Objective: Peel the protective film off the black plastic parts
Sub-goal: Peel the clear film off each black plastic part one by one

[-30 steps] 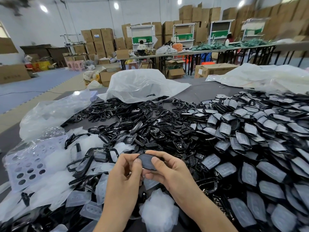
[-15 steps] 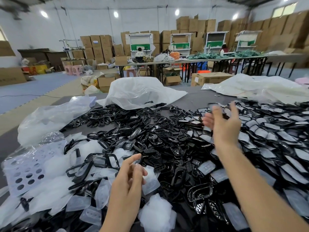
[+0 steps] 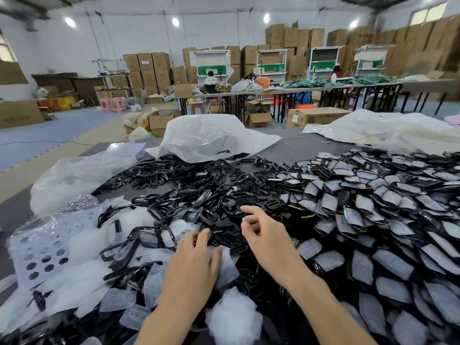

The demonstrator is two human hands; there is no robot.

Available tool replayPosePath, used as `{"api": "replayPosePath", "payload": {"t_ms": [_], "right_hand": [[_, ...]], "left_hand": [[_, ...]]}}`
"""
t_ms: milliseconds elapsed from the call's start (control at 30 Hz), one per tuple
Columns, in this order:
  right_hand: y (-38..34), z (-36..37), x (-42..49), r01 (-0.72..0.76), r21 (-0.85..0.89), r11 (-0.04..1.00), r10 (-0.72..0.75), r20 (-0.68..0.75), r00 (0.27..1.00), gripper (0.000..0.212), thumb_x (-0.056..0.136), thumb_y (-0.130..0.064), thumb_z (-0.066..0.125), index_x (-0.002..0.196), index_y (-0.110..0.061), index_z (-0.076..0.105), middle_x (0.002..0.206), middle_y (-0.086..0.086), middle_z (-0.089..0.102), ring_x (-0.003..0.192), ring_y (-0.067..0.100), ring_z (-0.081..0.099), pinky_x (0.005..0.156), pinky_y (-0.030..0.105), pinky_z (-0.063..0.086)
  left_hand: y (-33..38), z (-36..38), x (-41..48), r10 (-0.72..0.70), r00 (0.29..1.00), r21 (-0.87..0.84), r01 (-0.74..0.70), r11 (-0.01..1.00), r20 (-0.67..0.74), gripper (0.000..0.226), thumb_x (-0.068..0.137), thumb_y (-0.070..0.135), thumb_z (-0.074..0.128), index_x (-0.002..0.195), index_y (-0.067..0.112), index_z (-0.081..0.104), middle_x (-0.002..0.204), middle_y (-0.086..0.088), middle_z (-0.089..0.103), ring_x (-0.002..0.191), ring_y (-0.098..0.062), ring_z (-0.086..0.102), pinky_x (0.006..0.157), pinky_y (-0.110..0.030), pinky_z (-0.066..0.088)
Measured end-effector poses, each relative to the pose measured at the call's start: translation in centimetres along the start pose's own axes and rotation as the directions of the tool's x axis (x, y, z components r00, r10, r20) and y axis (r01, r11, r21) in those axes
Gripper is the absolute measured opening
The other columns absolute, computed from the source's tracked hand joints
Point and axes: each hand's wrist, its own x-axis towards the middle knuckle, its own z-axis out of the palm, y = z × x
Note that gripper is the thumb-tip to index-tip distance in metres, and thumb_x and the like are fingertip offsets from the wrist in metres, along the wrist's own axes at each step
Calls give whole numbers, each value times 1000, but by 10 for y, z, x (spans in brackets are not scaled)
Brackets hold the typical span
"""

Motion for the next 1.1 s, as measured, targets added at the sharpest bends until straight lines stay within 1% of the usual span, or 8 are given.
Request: {"api": "replayPosePath", "payload": {"t_ms": [67, 167, 400, 567, 667, 900, 1033, 1100], "right_hand": [[2, 11, -5, 39, -138, 990, -34, 43, 998, 37, 100, -27, 52, 137, -32, 53, 120, -9, 64, 110, 10, 58, 100, 31, 45], [8, 20, -12, 116, -353, 929, -79, 119, 990, 37, 103, -30, 44, 139, -32, 50, 128, -5, 61, 118, 17, 54, 104, 34, 39], [-8, 28, 26, 199, -368, 908, -197, 44, 979, 36, 103, -30, 44, 138, -29, 53, 130, -4, 59, 116, 20, 53, 100, 37, 41], [-22, 60, 62, 348, -606, 715, -175, 327, 929, 48, 102, -37, 47, 149, -26, 39, 145, 1, 46, 129, 26, 46, 103, 41, 38], [-16, 68, 63, 381, -668, 639, -202, 332, 921, 35, 105, -32, 42, 136, -22, 51, 137, 3, 48, 122, 25, 51, 99, 39, 37], [-8, 50, 41, 368, -614, 699, -243, 280, 929, 22, 101, -28, 43, 115, -13, 51, 113, 3, 58, 105, 23, 56, 89, 32, 42], [-8, 19, 22, 178, -258, 949, -162, 84, 983, 10, 96, -29, 56, 101, -21, 59, 92, -8, 67, 87, 11, 60, 78, 23, 45], [-4, 7, 11, 67, -38, 997, -67, 14, 998, 4, 94, -32, 62, 92, -29, 61, 79, -11, 69, 75, 2, 62, 70, 14, 47]], "left_hand": [[3, 3, 13, -18, 995, 126, 5, 992, 96, 60, 100, 58, 30, 150, 24, 29, 144, 1, 39, 133, -20, 38, 100, -31, 44], [2, 6, 22, -36, 986, 201, 3, 980, 162, 50, 99, 58, 34, 142, 31, 38, 136, 4, 42, 126, -19, 43, 93, -32, 49], [-7, 3, 28, -78, 993, 128, 67, 990, 85, 22, 103, 40, 39, 116, 25, 48, 118, 9, 53, 107, -13, 55, 77, -32, 52], [-14, -3, 11, -90, 995, -66, 88, 994, -33, 16, 103, 35, 42, 113, 29, 53, 113, 14, 58, 95, -12, 61, 75, -33, 50], [-17, -5, 4, -120, 989, -208, 100, 973, -87, 11, 101, 32, 47, 107, 32, 56, 104, 18, 62, 88, -7, 61, 76, -33, 51], [-21, -10, -2, -205, 976, -532, 135, 836, -75, 17, 95, 22, 56, 95, 39, 57, 76, 22, 65, 63, -2, 57, 57, -13, 42], [-22, -12, -3, -182, 980, -577, 100, 811, -86, 15, 96, 25, 56, 93, 39, 56, 77, 23, 63, 58, -3, 54, 56, -13, 42], [-20, -12, -3, -175, 981, -585, 92, 806, -86, 12, 97, 31, 54, 93, 42, 55, 71, 16, 62, 54, -5, 52, 51, -16, 42]]}}
